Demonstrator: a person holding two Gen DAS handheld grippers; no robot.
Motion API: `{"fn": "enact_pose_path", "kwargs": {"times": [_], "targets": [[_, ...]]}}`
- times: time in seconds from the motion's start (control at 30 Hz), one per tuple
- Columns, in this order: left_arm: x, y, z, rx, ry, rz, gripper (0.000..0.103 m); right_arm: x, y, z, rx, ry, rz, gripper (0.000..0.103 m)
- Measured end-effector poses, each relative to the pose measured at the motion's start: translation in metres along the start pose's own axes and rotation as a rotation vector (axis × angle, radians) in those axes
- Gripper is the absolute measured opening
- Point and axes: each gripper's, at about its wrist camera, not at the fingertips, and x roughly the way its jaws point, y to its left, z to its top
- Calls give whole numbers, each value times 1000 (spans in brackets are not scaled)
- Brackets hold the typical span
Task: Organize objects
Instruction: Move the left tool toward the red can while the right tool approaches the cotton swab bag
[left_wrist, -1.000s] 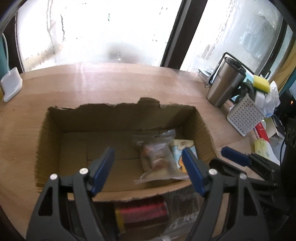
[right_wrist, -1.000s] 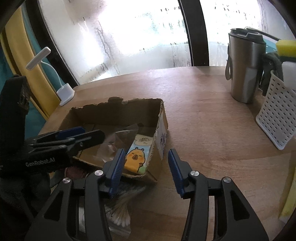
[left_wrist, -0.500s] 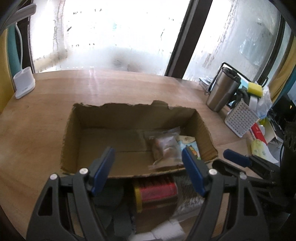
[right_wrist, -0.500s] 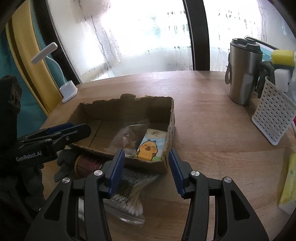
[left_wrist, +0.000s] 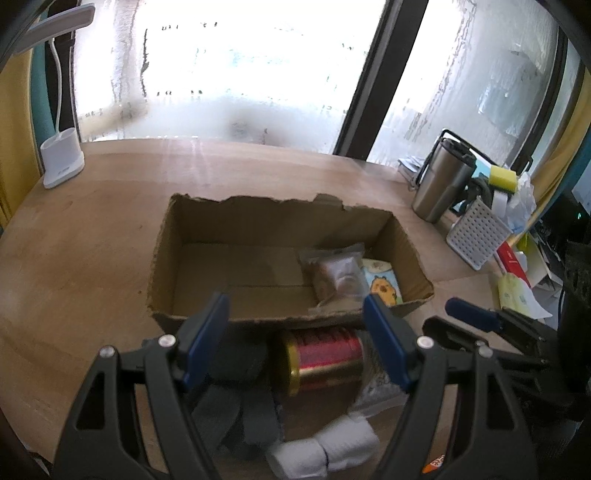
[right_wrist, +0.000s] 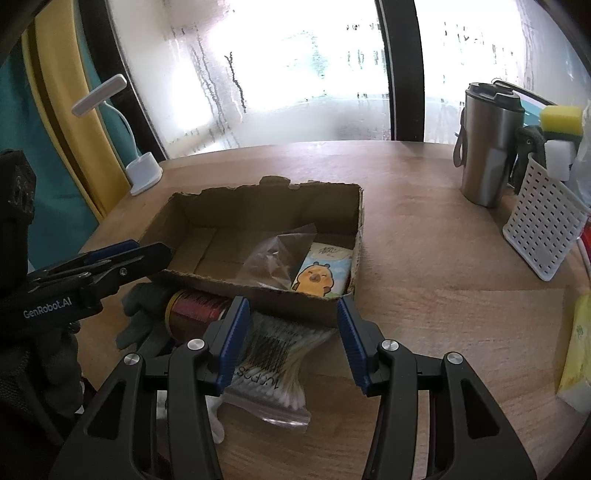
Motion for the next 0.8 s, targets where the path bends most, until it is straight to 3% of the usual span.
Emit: {"fn": "enact_pose_path", "kwargs": {"times": [0.13, 0.2, 0.63, 0.73, 0.8], "targets": [[-3, 4, -5, -5, 2, 0, 76, 0, 5, -3, -8, 5, 0, 54], [-4, 6, -7, -6, 3, 0, 76, 0, 8, -5, -10, 6, 1, 63], [-6, 15, -25, -18, 26, -5, 77, 5, 20, -17, -16, 32, 1, 63], [-5, 17, -30, -25, 31, -7, 88, 8, 21, -20, -15, 41, 2, 63], [-5, 19, -33, -29, 34, -7, 88, 10, 22, -23, -14, 48, 3, 63]]}}
